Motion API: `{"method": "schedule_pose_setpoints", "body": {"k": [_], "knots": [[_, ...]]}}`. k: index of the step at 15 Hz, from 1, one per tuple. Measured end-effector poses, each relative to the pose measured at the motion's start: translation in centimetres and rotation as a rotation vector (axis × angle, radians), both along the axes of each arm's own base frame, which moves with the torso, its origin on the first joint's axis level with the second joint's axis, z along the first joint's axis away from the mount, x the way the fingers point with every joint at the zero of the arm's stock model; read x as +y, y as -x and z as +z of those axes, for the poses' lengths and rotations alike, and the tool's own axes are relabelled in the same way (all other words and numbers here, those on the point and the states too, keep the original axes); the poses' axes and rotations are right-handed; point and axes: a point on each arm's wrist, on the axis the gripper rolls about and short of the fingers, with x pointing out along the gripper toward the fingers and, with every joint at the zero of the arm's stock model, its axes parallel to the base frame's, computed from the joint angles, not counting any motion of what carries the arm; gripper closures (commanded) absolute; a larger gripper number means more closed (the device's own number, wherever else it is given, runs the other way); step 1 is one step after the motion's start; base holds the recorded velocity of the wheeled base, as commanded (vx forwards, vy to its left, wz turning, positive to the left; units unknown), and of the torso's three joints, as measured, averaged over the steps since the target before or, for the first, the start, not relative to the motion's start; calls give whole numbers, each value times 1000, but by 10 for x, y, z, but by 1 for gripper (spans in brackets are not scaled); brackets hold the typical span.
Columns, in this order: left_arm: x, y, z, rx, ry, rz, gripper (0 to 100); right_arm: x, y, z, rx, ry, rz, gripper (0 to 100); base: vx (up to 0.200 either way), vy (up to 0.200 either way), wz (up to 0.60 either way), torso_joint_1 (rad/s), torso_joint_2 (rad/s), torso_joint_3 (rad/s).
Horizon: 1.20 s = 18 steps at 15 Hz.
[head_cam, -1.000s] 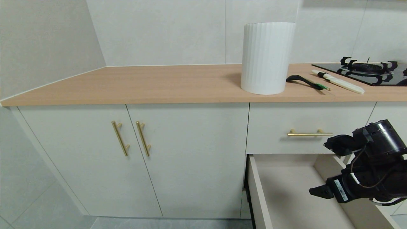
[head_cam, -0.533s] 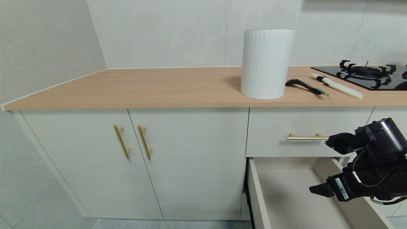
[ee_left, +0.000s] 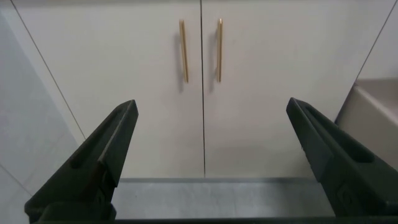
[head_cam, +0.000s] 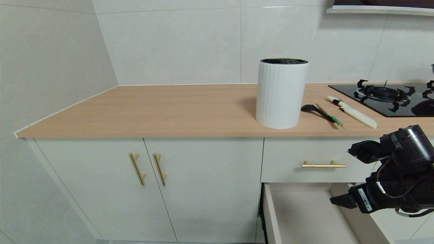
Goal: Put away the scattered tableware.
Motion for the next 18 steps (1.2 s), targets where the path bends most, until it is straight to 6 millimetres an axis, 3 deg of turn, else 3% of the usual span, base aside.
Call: {"method": "schedule_pose_setpoints", "body": {"k": [4,9,12,16,18], "knots": [[0,0,0,0,0,0,0,0,0,0,-1,0,1,0,0,0,0,170,-434,-264],[0,0,0,0,0,0,0,2,-7,8,-88,-7,-23,0,0,0,0,31,-76,-39],[0,0,0,0,0,0,0,3,-16,30,-133,-25,-66,0,0,0,0,0,0,0],[0,0,0,0,-1,0,0,4,-46,87,-237,-144,-186,0,0,0,0,0,0,0],[0,0,0,0,1,1,0,6,-63,89,-233,-169,-241,0,0,0,0,0,0,0]]}}
